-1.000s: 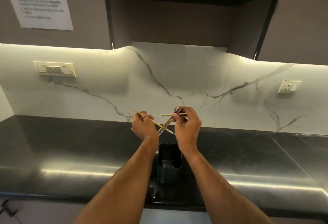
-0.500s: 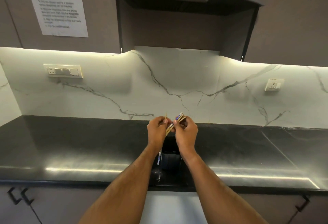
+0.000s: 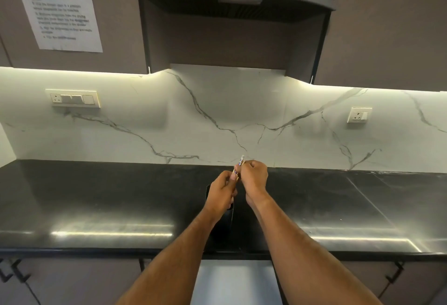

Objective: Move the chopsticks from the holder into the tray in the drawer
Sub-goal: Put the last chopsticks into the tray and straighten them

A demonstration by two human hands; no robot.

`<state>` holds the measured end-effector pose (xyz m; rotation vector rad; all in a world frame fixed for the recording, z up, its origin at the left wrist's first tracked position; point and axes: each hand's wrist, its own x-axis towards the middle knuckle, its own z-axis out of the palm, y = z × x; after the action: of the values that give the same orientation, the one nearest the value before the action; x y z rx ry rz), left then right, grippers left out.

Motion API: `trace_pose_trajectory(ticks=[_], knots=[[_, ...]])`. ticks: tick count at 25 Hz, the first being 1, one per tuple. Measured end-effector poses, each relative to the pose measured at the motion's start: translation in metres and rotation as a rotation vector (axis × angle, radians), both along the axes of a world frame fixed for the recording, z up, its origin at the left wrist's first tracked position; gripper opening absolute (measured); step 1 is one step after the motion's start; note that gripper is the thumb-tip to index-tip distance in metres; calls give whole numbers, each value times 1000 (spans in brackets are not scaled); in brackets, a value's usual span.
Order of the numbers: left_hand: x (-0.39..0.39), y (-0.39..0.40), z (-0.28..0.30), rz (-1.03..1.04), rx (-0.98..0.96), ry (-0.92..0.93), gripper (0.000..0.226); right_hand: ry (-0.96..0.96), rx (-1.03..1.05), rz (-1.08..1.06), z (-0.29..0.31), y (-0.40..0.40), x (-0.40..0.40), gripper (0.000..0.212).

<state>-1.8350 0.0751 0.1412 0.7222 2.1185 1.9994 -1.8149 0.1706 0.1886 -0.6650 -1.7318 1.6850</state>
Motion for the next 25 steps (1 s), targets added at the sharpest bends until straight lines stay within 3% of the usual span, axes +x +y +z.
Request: trace_pose_trajectory(ticks=[7,11,14,16,21,25], knots=[[-1,4,-12,-32,-152,5,13,144,-240,-89,14,30,-9,8],[-10,-1,-23,89,-147,-158,17,403,-162,-153,52,55,-13,9],[-24,1,-18,160,123,-400,22,527,40,-91,58,49,-10,4],[-31,9,-6,215,355,-492,23,536,62,-39,43,38,-8,6],[-58,20,21,375,715,-651,25,344,-33,13,-15,26,-3,12],[-68,15,22,413,908,-724,23,218,32,35,-51,24,3,14]])
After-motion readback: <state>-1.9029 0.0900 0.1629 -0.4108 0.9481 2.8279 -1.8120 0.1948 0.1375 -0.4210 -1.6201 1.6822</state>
